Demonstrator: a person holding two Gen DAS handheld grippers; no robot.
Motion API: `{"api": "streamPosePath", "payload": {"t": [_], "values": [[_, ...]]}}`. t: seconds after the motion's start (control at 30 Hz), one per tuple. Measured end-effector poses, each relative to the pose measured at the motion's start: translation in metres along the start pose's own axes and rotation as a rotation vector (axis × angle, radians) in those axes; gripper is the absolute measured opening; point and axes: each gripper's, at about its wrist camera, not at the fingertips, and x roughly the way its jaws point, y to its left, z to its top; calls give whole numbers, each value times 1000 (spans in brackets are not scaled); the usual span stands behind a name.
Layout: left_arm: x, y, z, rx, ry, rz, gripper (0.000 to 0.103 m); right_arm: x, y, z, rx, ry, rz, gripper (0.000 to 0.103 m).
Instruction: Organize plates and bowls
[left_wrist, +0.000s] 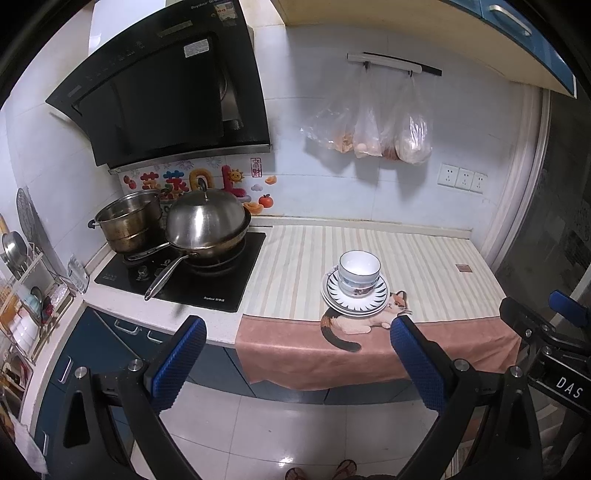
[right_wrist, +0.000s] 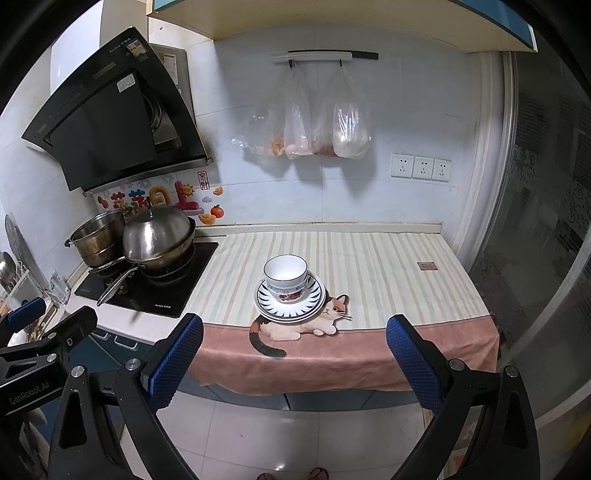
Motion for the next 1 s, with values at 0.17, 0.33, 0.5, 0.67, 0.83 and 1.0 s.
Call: {"api": "streamPosePath", "payload": {"t": [0.17, 0.33, 0.5, 0.67, 0.83, 1.0], "values": [[-1, 6, -1, 1, 2, -5, 102, 0, 1, -1, 1, -2, -2, 101], [-1, 8, 1, 3, 0, -8, 102, 0, 2, -1, 4, -3, -4, 101], [0, 8, 3, 5, -1, -13, 102, -2, 3, -2, 7, -7, -8, 101], [1, 8, 5, 2, 0, -15, 102, -3, 4, -3, 8, -5, -10, 101], [1, 7, 5, 1, -1, -13, 102, -2, 4, -3, 9, -6, -9, 102], [1, 7, 4, 1, -1, -12, 102, -2, 6, -4, 10, -2, -9, 102]]}}
